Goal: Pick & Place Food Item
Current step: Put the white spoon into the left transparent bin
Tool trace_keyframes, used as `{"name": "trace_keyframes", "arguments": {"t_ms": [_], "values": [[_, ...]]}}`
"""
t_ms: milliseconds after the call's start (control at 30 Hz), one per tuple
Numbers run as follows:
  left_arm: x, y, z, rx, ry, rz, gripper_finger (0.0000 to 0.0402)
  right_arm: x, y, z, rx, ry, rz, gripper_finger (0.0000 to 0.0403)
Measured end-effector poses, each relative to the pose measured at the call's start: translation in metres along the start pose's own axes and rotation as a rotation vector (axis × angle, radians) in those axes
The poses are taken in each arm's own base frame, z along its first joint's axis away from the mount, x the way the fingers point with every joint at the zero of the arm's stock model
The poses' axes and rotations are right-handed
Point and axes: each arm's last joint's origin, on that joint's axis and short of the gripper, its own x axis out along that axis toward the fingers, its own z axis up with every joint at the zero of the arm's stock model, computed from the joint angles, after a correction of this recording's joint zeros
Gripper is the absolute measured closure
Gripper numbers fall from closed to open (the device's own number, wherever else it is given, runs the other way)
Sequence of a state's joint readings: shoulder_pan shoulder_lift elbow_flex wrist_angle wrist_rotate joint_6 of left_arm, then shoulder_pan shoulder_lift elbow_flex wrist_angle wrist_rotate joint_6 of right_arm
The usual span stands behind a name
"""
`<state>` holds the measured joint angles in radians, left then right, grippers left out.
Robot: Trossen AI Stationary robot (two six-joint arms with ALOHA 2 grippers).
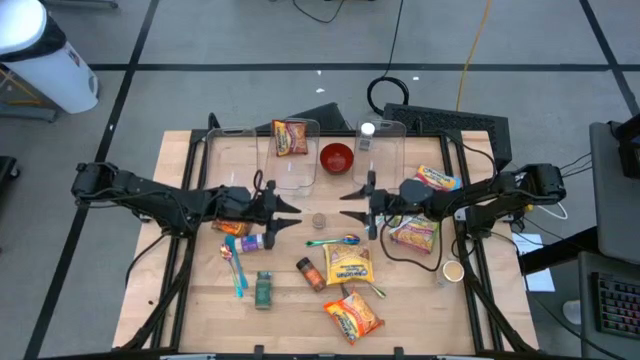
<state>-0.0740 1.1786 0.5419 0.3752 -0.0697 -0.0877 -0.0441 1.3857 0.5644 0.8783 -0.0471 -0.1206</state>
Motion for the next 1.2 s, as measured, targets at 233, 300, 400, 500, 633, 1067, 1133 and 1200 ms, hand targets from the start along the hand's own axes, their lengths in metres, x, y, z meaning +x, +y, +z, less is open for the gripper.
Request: {"name": "trace_keyframes", "arguments": {"t_ms": [233,300,400,500,633,1067,1133,1200], "values": [[0.000,-0.004,0.000,0.022,0.001,-0.009,0.0266,-0.001,0.001,-0.003,-0.004,0.040,0.013,0.0238],[0.000,-0.004,0.000,0.036,0.001,-0.006,0.0266,-0.003,0.000,-0.001,-0.016,0.056,0.015,0.0238],[0.000,-0.004,0.000,0.043,0.001,-0.006,0.0266,-0.011,0.001,0.000,-0.021,0.135,0.025,0.0238],[0.000,-0.003,0.000,0.053,0.000,-0.004,0.0266,-0.024,0.001,0.000,-0.012,0.242,0.039,0.0238],[0.000,-0.003,0.001,0.092,-0.017,-0.003,0.0266,-0.042,0.002,0.003,0.031,0.359,0.048,0.0238],[0.000,0.005,0.005,0.127,-0.048,0.055,0.0266,-0.064,0.006,-0.026,0.171,0.741,0.039,0.0238],[0.000,0.006,0.005,0.124,-0.048,0.059,0.0266,-0.064,0.007,-0.030,0.191,0.774,0.032,0.0238],[0.000,0.007,0.005,0.123,-0.047,0.060,0.0266,-0.064,0.007,-0.034,0.213,0.805,0.029,0.0238]]}}
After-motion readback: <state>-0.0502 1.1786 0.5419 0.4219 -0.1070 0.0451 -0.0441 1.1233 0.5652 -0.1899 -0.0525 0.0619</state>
